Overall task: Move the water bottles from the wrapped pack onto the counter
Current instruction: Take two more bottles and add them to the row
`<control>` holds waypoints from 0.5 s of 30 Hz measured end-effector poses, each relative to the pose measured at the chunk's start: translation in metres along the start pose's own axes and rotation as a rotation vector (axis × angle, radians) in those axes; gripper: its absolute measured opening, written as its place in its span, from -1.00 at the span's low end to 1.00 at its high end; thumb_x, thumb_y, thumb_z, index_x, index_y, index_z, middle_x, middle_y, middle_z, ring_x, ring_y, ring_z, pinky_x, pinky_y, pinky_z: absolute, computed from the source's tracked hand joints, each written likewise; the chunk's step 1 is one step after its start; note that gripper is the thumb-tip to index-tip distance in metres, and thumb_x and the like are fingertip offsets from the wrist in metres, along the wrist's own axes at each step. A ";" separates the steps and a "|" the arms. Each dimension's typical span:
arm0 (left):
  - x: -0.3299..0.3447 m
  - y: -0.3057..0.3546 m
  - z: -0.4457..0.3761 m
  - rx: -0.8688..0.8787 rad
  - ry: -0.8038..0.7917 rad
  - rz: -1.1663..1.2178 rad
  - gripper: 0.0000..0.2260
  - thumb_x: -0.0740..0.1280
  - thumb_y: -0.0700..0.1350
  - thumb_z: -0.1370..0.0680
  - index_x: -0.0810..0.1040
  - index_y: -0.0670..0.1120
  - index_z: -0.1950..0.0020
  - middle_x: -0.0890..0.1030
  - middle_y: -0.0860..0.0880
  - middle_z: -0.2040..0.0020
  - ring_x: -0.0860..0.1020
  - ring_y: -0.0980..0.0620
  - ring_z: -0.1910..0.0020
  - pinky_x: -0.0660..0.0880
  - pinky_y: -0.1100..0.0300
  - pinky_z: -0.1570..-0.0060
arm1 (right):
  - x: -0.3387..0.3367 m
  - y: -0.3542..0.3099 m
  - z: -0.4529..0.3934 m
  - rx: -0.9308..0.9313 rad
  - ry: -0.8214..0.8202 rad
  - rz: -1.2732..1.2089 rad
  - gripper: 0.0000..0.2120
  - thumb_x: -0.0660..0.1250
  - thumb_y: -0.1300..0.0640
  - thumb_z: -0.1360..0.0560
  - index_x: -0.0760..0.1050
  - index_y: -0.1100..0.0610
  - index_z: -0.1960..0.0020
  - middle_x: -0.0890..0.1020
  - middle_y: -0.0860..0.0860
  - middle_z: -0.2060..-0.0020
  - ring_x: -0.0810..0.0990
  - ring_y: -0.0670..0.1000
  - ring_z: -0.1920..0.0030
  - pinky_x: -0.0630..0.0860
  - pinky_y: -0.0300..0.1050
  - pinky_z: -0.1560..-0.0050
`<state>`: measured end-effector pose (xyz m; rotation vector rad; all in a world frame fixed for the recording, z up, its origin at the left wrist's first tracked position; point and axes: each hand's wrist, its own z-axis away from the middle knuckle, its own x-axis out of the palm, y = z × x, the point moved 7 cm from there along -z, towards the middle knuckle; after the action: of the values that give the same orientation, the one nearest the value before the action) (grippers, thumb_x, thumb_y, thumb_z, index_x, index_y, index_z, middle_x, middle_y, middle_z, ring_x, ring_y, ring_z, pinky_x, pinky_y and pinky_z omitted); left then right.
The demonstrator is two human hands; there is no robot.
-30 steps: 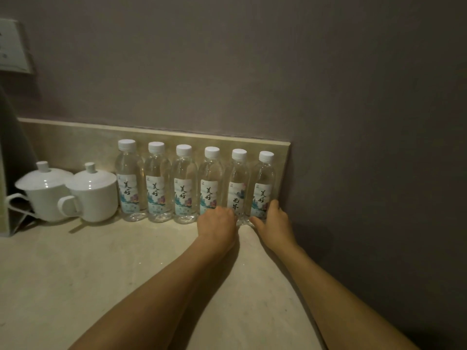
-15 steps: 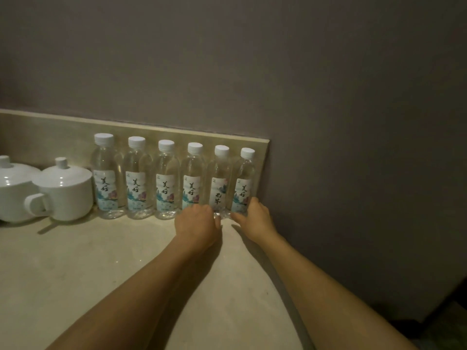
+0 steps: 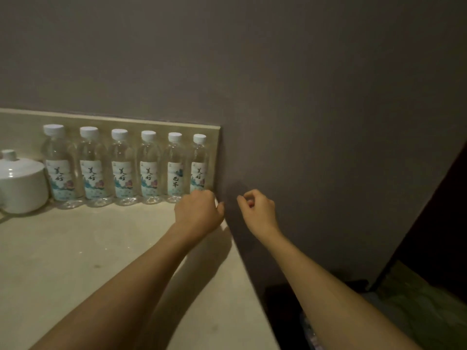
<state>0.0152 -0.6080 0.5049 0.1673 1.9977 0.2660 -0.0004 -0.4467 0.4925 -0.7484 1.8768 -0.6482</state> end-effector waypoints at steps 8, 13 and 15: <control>0.025 0.132 0.044 -0.004 -0.014 0.071 -0.62 0.20 0.18 -0.52 0.60 -0.10 -0.04 0.64 -0.16 -0.04 0.61 -0.23 -0.04 0.51 0.02 0.05 | -0.113 0.094 0.021 -0.064 0.094 -0.096 -0.82 0.27 0.03 -0.55 0.55 0.11 0.08 0.67 0.05 0.29 0.66 0.10 0.20 0.60 0.09 0.12; 0.043 0.228 0.074 0.060 0.002 0.172 -0.69 0.18 0.14 -0.55 0.55 -0.06 0.03 0.64 -0.11 0.08 0.62 -0.17 0.10 0.47 0.07 0.18 | -0.182 0.146 0.030 -0.068 0.131 -0.157 -0.85 0.25 0.04 -0.57 0.52 0.06 0.12 0.66 0.03 0.28 0.64 0.11 0.19 0.59 0.17 0.12; 0.052 0.262 0.086 0.069 -0.012 0.210 -0.72 0.18 0.12 -0.57 0.53 -0.06 0.02 0.64 -0.10 0.09 0.61 -0.16 0.11 0.53 0.04 0.14 | -0.203 0.173 0.040 -0.045 0.112 -0.165 -0.84 0.24 0.02 -0.57 0.51 0.03 0.12 0.65 0.01 0.28 0.63 0.09 0.20 0.59 0.17 0.12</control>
<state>0.0708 -0.3335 0.4919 0.4238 1.9801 0.3289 0.0666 -0.1861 0.4738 -0.9199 1.9505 -0.7681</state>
